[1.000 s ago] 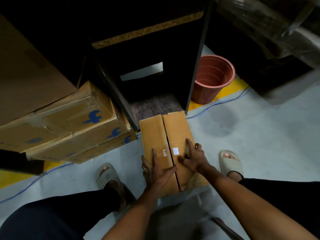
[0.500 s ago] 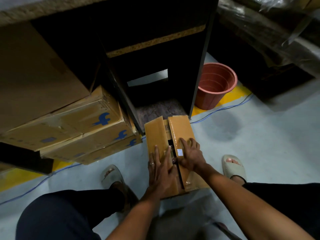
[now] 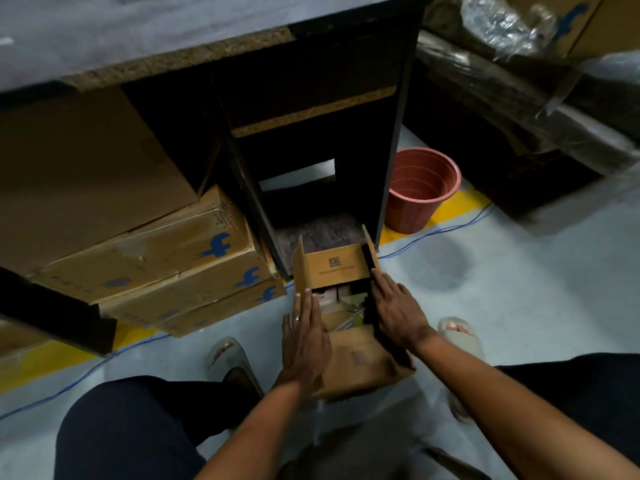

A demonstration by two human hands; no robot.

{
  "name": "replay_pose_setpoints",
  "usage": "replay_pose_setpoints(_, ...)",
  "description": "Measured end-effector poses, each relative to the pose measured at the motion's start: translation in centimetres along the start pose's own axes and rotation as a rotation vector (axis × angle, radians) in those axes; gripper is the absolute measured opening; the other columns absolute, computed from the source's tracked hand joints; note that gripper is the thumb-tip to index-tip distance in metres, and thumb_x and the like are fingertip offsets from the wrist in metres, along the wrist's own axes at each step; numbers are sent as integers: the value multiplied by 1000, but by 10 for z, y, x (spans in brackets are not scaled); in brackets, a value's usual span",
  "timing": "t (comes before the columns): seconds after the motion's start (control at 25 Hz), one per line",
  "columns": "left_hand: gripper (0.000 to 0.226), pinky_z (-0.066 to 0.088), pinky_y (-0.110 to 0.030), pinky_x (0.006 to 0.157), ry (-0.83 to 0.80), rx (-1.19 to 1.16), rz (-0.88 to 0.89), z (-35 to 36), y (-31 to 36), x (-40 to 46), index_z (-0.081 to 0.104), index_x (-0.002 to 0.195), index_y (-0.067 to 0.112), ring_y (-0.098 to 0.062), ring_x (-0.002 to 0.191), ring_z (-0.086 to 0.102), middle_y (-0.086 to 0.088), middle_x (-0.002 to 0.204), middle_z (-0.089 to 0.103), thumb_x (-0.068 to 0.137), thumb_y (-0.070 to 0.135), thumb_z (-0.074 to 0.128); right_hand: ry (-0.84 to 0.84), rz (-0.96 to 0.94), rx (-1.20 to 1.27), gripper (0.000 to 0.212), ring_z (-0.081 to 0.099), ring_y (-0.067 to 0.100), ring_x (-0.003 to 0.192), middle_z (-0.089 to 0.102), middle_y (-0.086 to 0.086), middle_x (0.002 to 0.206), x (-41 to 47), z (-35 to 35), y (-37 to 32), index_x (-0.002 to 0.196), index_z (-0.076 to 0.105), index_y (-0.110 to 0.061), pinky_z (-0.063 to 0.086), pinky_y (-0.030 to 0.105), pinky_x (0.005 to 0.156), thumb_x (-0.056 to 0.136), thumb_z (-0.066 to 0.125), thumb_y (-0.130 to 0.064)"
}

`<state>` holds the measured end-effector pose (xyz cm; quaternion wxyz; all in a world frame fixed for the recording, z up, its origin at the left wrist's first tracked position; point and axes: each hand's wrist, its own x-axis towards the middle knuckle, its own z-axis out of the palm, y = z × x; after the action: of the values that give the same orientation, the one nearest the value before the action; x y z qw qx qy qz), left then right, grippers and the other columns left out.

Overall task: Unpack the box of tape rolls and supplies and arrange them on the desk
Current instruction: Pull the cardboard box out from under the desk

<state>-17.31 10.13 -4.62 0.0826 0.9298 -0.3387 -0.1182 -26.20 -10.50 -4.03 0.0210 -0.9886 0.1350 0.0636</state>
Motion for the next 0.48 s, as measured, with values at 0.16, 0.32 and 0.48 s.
replay_pose_setpoints(0.16, 79, 13, -50, 122, 21, 70, -110, -11, -8, -9, 1, 158, 13, -26, 154, -7, -7, 167, -7, 92, 23, 41, -49, 134, -74, 72, 58, 41, 122, 50, 26, 141, -9, 0, 26, 117, 67, 5, 55, 52, 84, 54, 86, -22)
replay_pose_setpoints(0.32, 92, 14, -56, 119, 45, 158, -190, -9, -12, -13, 23, 155, 3, -34, 152, 15, -17, 164, 16, 77, 29, 65, -143, 230, -55, 58, 54, 46, 124, 52, 29, 138, -10, 12, 37, 110, 70, 4, 49, 62, 87, 59, 86, -18)
replay_pose_setpoints(0.48, 99, -1, -56, 121, 72, 276, -200, -4, -22, -15, 22, 153, -5, -35, 152, 13, -23, 163, 11, 74, 35, 68, -197, 312, -6, 49, 27, 47, 143, 23, 31, 155, -6, 17, 38, 133, 54, 1, 31, 62, 107, 91, 51, -23)
